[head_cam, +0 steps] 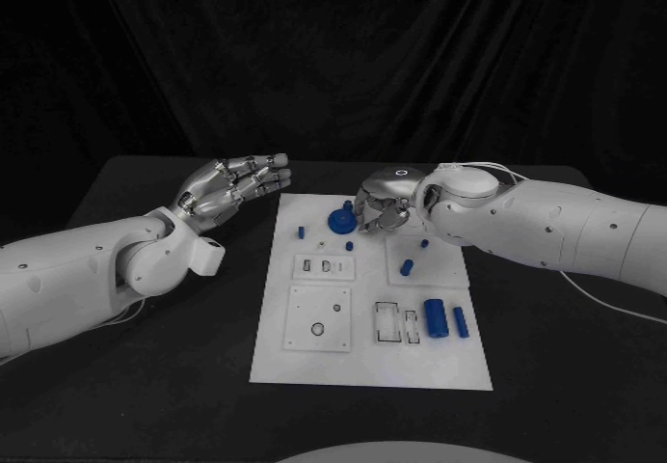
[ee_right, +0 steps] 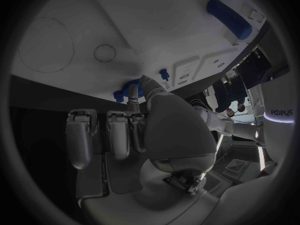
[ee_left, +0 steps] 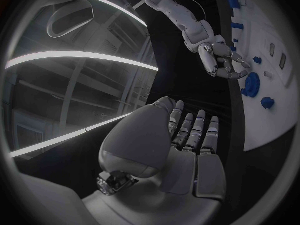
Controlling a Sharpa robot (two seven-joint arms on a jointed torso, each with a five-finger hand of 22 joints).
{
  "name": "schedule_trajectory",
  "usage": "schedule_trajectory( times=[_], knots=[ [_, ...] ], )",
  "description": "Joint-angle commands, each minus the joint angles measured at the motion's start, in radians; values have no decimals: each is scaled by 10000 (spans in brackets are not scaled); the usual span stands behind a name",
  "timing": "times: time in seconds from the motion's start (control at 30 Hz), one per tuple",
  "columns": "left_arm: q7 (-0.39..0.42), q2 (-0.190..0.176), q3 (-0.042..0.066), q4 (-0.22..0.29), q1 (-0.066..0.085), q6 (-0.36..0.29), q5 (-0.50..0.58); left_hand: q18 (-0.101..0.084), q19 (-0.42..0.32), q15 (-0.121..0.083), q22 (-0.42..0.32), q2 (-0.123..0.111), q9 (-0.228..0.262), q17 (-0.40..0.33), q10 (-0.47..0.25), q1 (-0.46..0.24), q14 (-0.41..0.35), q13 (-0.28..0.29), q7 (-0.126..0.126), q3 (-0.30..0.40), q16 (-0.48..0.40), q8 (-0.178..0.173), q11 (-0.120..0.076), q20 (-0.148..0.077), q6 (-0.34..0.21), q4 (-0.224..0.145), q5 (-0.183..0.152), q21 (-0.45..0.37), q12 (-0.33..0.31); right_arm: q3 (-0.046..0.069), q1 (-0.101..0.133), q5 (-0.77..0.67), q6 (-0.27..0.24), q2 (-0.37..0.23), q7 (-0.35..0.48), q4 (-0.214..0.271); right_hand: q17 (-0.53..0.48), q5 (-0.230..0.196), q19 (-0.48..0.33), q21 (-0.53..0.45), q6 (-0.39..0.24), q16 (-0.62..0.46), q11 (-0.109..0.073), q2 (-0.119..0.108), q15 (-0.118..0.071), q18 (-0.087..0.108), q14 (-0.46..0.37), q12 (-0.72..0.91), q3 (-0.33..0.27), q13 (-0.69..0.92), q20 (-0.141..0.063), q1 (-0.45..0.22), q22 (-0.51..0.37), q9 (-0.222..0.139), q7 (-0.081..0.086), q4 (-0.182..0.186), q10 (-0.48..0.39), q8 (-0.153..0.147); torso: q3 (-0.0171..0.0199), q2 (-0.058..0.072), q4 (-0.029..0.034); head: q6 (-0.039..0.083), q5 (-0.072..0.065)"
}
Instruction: Assemble the parts on the task board
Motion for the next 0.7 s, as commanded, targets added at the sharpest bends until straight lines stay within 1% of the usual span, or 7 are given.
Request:
schedule_trajectory(
  times=[0.03,0.2,0.27,0.4,0.5,0.53,0.7],
  knots=[
    [159,8,10,-1,-14,102,33,-119,-68,1,-17,-97,-2,-15,-75,-17,-84,-5,18,60,-52,66,-25,-22,-38,-11,31,-34,56,0,-27,-36,-109,-41,66,14,2634,-70,806,-34,-174,26,-95,85,-107,21,1050,26,-48,2635,-71,-19,2496,533,-27,-19,1059,417,6,4,-24,1,11],
    [160,21,10,-20,-15,112,33,-119,-68,1,-17,-97,-2,-15,-75,-17,-84,-5,18,60,-52,66,-25,-22,-38,-11,31,-34,56,0,-27,-36,-161,-80,36,15,2634,-179,795,-54,-536,26,-128,96,-145,26,1050,26,-48,2635,-102,-7,2489,1497,-79,7,1059,1108,12,8,-18,0,-9],
    [157,23,10,-20,-15,120,33,-119,-68,1,-17,-97,-2,-15,-75,-17,-84,-5,18,60,-52,66,-25,-22,-38,-11,31,-34,56,0,-27,-36,-205,-115,1,27,2634,-178,793,-57,-642,26,-123,100,-150,27,1050,26,-42,2635,-102,-19,2488,1577,-71,29,1059,1127,13,10,-20,17,-3],
    [158,-6,10,-1,-16,111,33,-119,-68,1,-17,-97,-2,-15,-75,-17,-84,-5,18,60,-52,66,-25,-22,-38,-11,31,-34,56,0,-23,-36,-461,-303,-31,125,2634,-162,774,-89,-1249,26,28,125,-39,35,1050,26,5,2635,-34,-201,2476,1295,143,268,1059,552,13,5,-23,62,26],
    [158,-38,10,12,-16,91,33,-119,-68,1,-17,-97,-2,-15,-75,-17,-84,-5,18,60,-52,66,-25,-22,-38,-11,31,-34,56,0,7,-34,-840,-562,31,303,2634,-216,765,-105,-1448,26,159,52,78,39,1050,26,68,2635,80,-272,2470,719,289,446,1059,-170,10,1,-14,91,23],
    [159,-46,10,15,-16,85,33,-119,-68,1,-17,-97,-2,-15,-75,-17,-84,-5,18,60,-52,66,-25,-22,-38,-11,31,-34,56,0,31,-24,-988,-664,56,380,2634,-357,759,-115,-1858,26,195,4,115,42,1050,26,76,2635,120,-338,2466,328,327,564,1059,-714,12,0,-9,94,15],
    [161,-77,10,22,-16,69,33,-119,-66,0,-17,-83,0,-15,-71,-13,-88,-1,21,90,-50,73,-17,-23,-25,-13,35,-35,86,0,267,232,-1695,-1404,130,1004,2634,-628,761,-116,-1968,26,159,-93,94,43,1050,26,96,2635,126,-270,2467,-564,271,746,1059,-1597,7,-2,5,111,-26]
  ],
)
